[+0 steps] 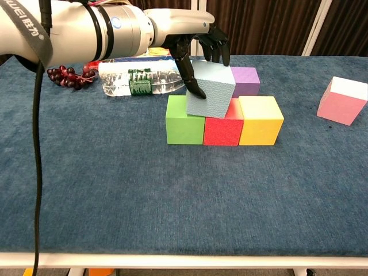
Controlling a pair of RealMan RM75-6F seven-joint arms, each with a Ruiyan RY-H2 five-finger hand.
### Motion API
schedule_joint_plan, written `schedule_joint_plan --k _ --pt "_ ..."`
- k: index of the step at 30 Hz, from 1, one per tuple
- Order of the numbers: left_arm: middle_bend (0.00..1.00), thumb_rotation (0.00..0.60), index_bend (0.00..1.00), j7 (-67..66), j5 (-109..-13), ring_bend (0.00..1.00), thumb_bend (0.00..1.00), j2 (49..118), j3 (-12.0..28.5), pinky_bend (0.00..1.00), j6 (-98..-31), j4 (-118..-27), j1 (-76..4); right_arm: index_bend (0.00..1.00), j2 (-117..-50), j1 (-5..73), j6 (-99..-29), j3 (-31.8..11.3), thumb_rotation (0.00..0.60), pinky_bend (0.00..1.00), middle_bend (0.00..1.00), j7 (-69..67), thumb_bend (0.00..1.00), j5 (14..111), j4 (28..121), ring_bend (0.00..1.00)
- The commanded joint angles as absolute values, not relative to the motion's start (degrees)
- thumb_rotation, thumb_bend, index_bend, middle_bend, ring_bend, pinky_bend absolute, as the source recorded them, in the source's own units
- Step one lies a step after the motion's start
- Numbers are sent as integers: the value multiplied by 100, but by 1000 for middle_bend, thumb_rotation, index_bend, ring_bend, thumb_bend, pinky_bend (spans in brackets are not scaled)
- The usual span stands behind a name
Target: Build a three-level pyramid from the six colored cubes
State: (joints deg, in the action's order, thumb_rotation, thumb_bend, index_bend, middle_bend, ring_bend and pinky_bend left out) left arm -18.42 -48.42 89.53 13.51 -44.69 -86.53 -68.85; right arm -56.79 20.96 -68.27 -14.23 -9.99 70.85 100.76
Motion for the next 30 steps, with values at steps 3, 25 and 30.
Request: schedule_joint_plan --k 3,25,30 --pt "445 600 298 -1868 -4815 239 92 8943 1341 67 -4480 -8687 -6882 0 -5675 2095 -6835 -1429 600 0 102 -1003 94 7088 10082 0" --pt "220 600 185 -1950 -4796 181 91 8988 1350 67 -4551 -8758 -6889 0 -5634 2045 -6881 -1437 600 0 102 -1073 101 7097 10094 0" --pt "194 600 183 -1956 -4818 161 91 8984 1351 67 -4568 -8765 -6884 0 -5638 2035 -6883 -1426 600 0 102 -1089 101 7110 10090 0"
